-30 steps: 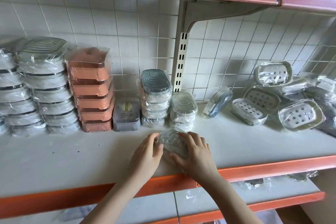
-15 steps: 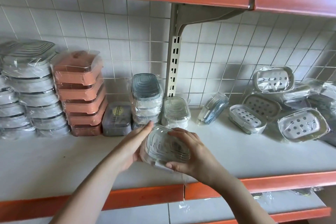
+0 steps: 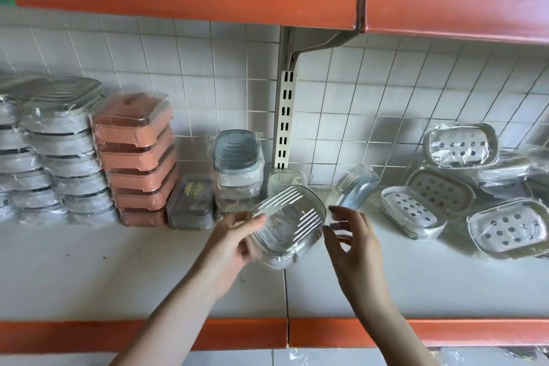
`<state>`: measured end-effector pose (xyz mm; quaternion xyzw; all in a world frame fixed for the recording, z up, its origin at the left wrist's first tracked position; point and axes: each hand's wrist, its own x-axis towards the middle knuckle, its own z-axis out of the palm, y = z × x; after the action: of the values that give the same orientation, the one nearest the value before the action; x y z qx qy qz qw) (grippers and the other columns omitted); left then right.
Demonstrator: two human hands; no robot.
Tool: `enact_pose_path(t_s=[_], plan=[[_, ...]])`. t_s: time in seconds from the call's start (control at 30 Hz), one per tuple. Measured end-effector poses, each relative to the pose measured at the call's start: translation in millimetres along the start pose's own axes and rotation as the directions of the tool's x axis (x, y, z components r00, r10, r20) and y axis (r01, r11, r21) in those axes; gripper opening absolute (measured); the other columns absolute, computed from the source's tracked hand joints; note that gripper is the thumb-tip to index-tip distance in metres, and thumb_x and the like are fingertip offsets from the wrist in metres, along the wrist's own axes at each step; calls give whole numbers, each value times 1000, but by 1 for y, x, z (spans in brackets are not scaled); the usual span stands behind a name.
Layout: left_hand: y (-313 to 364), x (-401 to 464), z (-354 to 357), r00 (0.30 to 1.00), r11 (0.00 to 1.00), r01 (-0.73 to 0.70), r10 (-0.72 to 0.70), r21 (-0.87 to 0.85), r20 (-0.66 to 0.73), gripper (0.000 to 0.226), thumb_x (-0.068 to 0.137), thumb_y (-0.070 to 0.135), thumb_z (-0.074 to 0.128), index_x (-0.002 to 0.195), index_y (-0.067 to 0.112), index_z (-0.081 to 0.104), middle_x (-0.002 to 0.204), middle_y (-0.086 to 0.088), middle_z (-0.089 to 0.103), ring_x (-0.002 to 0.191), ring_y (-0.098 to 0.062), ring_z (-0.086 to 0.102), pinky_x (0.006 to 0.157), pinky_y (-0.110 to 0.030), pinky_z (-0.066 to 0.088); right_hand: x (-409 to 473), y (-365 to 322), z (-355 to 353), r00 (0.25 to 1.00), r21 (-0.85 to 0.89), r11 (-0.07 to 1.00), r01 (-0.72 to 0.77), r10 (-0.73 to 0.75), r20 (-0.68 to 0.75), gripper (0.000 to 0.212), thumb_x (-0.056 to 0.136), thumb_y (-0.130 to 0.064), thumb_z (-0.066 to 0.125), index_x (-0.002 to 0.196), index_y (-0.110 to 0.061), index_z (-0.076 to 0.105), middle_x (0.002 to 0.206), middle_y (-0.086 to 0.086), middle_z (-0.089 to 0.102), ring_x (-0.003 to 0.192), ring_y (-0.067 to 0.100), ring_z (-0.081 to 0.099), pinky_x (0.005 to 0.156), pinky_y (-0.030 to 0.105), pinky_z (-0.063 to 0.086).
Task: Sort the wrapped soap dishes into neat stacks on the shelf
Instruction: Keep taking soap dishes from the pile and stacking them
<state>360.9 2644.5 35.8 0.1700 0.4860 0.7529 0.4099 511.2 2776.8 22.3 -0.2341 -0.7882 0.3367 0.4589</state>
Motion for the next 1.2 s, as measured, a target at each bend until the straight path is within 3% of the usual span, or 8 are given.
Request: enact_pose_path(t_s=[0.1, 0.23, 0.4, 0.57, 0.67, 0.83, 0.97, 1.2], plan=[[-10, -2, 11, 999, 999, -16, 14, -48, -53, 65, 62, 24, 85, 115, 0, 56, 103, -17, 56, 89, -27, 49, 70, -30, 44, -1, 1, 3, 997, 108, 991, -78, 80, -7, 28, 91, -24, 61, 117, -26, 52, 113, -2, 58, 103, -3, 57, 83, 9, 46], [-16, -4, 33, 985, 991, -115, 104, -71, -140, 36, 70, 15, 70, 102, 7, 57, 85, -6, 68, 72, -13, 65, 56, -21, 50, -2, -1, 15, 986, 116, 991, -60, 41, 163, 92, 75, -76, 49, 144, -23, 20, 145, -16, 29, 137, -7, 25, 108, 10, 24], [-19, 3, 45, 964, 984, -176, 167, -24, -207, 56, 66, 19, 72, 113, -2, 50, 95, -15, 59, 73, -12, 64, 59, -22, 52, 18, -2, 25, 957, -48, 995, 90, -73, 281, 115, 66, -86, 47, 144, -19, -6, 153, -3, 7, 147, 16, 2, 111, 7, 3], [-4, 18, 45, 974, 975, -151, 175, 164, -147, 28, 85, 17, 66, 107, 8, 51, 100, -13, 59, 80, -14, 63, 70, -29, 57, 59, 1, 24, 930, -33, 999, 43, -28, 368, 122, 66, -57, 76, 150, -7, 3, 154, 8, 17, 147, 20, 10, 118, 30, 15], [7, 29, 40, 976, 907, -130, 189, 401, -112, 17, 88, 21, 64, 101, 15, 56, 91, -3, 63, 74, -8, 59, 65, -27, 48, 83, 8, 23, 908, 22, 996, -83, 66, 414, 115, 65, -32, 85, 150, -10, 10, 148, 1, 30, 141, 15, 27, 114, 27, 24], [8, 45, 32, 955, 719, -183, 291, 670, -52, 12, 91, 13, 58, 99, 19, 64, 87, 5, 68, 74, -4, 59, 66, -22, 44, 101, 13, 27, 857, 11, 978, -207, 176, 485, 95, 71, -27, 83, 147, -14, 26, 130, -9, 47, 120, 1, 44, 94, 9, 32], [7, 47, 35, 941, 681, -187, 332, 708, -71, 14, 90, 3, 53, 98, 6, 64, 84, -1, 63, 76, -11, 58, 71, -26, 43, 103, 17, 32, 866, -3, 973, -230, 206, 457, 78, 75, -27, 80, 140, -15, 39, 119, -10, 54, 113, 6, 51, 94, 18, 37], [6, 44, 33, 941, 655, -213, 338, 725, -30, 20, 89, 1, 52, 99, 17, 60, 98, -3, 63, 84, -13, 62, 88, -33, 48, 98, 14, 34, 887, -22, 985, -172, 164, 431, 58, 83, -17, 73, 135, -14, 47, 110, -13, 56, 112, 11, 54, 90, 17, 36]])
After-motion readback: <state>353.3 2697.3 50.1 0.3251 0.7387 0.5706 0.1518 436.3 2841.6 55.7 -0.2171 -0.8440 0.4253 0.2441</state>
